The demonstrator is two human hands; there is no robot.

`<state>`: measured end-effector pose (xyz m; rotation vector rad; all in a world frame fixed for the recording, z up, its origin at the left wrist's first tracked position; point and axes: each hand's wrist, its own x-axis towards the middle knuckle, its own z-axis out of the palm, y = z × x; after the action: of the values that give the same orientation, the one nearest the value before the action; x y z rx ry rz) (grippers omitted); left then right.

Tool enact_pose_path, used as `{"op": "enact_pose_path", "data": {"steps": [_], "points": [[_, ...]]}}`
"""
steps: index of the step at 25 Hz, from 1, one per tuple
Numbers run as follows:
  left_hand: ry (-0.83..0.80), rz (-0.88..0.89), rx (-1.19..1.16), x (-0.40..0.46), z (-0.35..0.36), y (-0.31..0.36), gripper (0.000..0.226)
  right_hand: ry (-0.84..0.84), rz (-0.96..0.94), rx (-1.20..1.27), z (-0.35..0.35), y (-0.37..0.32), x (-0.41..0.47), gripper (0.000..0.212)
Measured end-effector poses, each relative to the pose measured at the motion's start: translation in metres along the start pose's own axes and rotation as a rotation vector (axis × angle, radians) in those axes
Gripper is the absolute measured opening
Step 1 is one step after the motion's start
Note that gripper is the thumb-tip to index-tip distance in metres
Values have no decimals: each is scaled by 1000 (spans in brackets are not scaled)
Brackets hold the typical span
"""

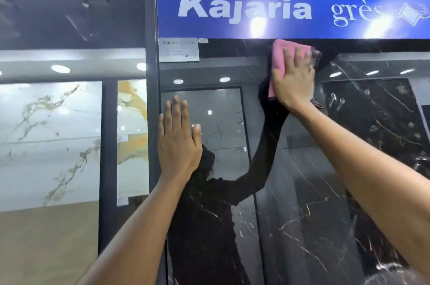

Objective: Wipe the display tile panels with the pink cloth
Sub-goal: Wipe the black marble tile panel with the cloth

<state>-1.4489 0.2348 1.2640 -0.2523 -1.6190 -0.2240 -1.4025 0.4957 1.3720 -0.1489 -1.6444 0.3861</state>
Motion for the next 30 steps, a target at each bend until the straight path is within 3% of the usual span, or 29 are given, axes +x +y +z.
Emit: {"op": "enact_pose_path", "data": {"steps": [1, 4, 5, 6, 9, 10, 11, 14, 15, 16, 18, 20, 21, 22, 23, 25, 26, 27, 28, 30], "points": [[-12, 2, -3, 1, -1, 1, 62, -5, -196, 23, 6, -6, -25, 66], [-30, -59, -11, -6, -8, 3, 62, -149, -1191, -71, 21, 29, -105, 65], [-31, -115, -31, -6, -12, 9, 61, -131, -1314, -126, 17, 62, -100, 63], [-18, -180, -53, -4, -16, 17, 58, -78, -1223, -124, 13, 93, -85, 63], [77, -211, -144, 14, -21, 62, 49, 108, -212, 73, -7, 140, -41, 68], [87, -170, -182, 24, -16, 82, 49, 119, -67, 98, -6, 137, -45, 71], [81, -143, -211, 33, -8, 102, 50, 117, -137, 103, -2, 128, -59, 72], [53, -227, -158, 44, 20, 143, 57, -35, -1022, 32, 12, 133, -112, 71], [62, -247, -98, 43, 28, 149, 59, -40, -1148, 8, 7, 149, -95, 68], [68, -248, -51, 40, 32, 150, 59, 56, -1100, 2, 4, 163, -67, 67], [60, -233, -16, 36, 35, 147, 59, 155, -569, 12, -7, 182, 2, 72], [54, -222, -7, 36, 37, 145, 58, 94, -51, 67, -31, 182, 62, 73], [60, -223, 4, 37, 37, 145, 58, 74, 22, 90, -33, 170, 67, 68], [67, -225, 18, 38, 38, 146, 58, 118, -80, 101, -27, 155, 61, 63], [72, -231, 30, 39, 38, 146, 58, 153, -320, 145, -15, 138, 45, 61], [70, -242, 44, 38, 37, 145, 58, 53, -978, 110, 11, 124, -9, 60], [74, -241, 49, 38, 36, 145, 57, 7, -1147, 33, 15, 128, -15, 62], [79, -237, 52, 38, 36, 146, 57, 40, -1172, 4, 14, 136, 3, 64], [81, -232, 54, 38, 37, 147, 57, 91, -1011, 30, 6, 142, 32, 68], [88, -229, 51, 38, 37, 148, 56, 116, -449, 73, -18, 150, 101, 75]]}}
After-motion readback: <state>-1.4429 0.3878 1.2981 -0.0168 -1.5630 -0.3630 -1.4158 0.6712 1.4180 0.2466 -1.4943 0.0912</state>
